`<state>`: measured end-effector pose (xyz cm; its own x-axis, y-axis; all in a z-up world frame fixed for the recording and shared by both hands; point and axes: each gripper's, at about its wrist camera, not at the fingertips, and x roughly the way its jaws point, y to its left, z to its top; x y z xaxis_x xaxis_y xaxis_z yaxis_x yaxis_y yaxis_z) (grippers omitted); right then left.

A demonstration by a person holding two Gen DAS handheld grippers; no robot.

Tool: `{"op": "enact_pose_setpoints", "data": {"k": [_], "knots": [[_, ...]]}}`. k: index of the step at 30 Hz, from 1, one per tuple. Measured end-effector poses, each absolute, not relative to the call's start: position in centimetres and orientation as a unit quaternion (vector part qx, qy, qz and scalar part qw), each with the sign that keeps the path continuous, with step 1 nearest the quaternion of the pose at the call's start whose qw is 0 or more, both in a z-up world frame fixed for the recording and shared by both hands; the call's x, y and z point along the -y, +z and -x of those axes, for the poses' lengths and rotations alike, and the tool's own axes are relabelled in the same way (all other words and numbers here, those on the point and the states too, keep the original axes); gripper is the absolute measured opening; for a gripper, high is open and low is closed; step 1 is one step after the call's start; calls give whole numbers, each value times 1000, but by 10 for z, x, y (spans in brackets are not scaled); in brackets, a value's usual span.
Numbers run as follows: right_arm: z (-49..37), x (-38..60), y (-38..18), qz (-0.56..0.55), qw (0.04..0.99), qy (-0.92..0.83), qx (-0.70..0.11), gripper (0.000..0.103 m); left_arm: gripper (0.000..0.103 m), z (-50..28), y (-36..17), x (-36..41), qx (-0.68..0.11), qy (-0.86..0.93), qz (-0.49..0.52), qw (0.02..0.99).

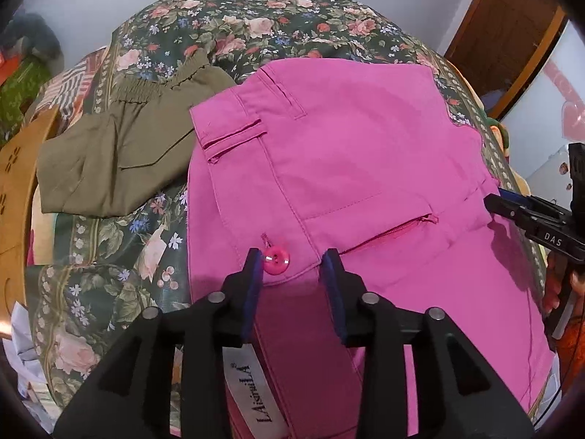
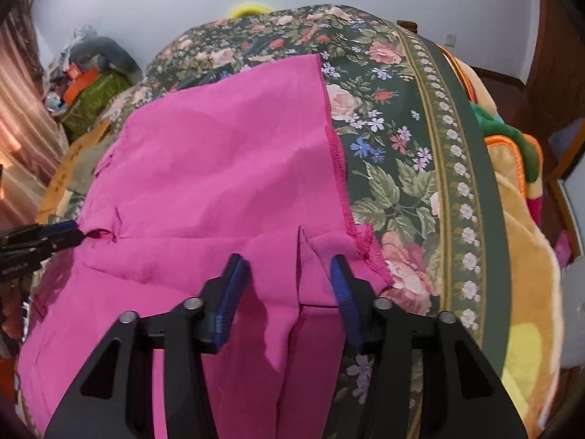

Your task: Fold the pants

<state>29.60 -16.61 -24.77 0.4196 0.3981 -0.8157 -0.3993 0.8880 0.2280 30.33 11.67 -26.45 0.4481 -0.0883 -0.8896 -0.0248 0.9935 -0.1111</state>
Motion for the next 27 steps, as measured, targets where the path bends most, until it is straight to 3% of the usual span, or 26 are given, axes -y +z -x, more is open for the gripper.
{"op": "enact_pose_setpoints", "data": {"k": [3, 8, 14, 15, 17, 18, 21, 27], "knots": [[-291, 159, -247, 23, 843, 246, -479, 21, 36, -301, -267, -111, -520, -13, 30, 854], [-292, 152, -248, 57, 845, 240, -474, 12, 36, -297, -270, -102, -511, -4, -9, 859], [-293, 150, -240, 75, 839, 236, -485, 13, 37, -296, -255, -115, -520, -12, -4, 854], [-293, 150, -236, 75, 838, 237, -485, 13, 43, -296, -250, -123, -517, -11, 8, 856], [-293, 154, -225, 68, 840, 244, -480, 18, 57, -298, -242, -137, -511, -8, 33, 859], [-295, 157, -217, 61, 843, 246, -473, 26, 61, -298, -238, -147, -503, -3, 43, 863], [-302, 163, -201, 47, 856, 249, -450, 50, 62, -309, -231, -170, -494, 26, 41, 868], [-340, 163, -191, 28, 871, 228, -434, 51, 62, -344, -239, -200, -499, 40, 60, 864]]}}
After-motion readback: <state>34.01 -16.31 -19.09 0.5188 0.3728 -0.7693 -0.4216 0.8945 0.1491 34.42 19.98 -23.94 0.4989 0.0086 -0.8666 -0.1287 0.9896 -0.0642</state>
